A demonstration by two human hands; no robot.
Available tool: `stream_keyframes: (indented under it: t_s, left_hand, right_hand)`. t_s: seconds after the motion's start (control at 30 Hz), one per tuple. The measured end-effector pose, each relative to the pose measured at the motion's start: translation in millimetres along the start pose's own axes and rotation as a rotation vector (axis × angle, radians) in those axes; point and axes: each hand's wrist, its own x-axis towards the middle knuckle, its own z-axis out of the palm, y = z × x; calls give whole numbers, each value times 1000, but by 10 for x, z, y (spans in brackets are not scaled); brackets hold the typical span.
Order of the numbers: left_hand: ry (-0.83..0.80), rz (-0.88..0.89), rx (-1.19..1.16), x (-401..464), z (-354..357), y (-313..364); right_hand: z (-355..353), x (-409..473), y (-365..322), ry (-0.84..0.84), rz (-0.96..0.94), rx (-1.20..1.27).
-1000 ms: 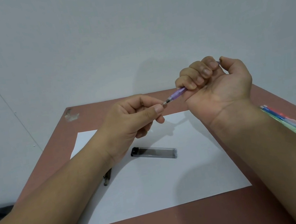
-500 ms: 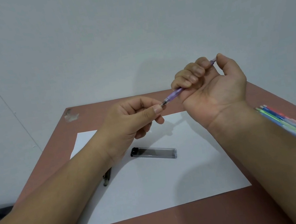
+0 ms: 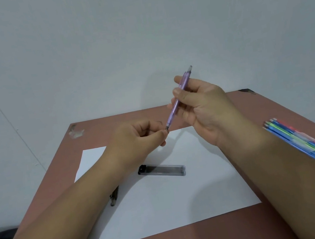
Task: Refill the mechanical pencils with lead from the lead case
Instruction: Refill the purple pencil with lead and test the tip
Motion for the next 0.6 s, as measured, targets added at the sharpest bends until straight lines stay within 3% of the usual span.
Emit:
stream_keyframes:
  t_s: [0.23,0.43,0.6]
  left_hand:
    - [20,142,401,-71,18,88]
    - [-20,169,442,-137,252,354]
    - [-124,197,555,-132,465,605]
  right_hand:
    - [30,-71,-78,46,-84,-338]
    - [-40,-182,-305,96,-208,-684]
    - [-375,-314,-552,137,-183,-848]
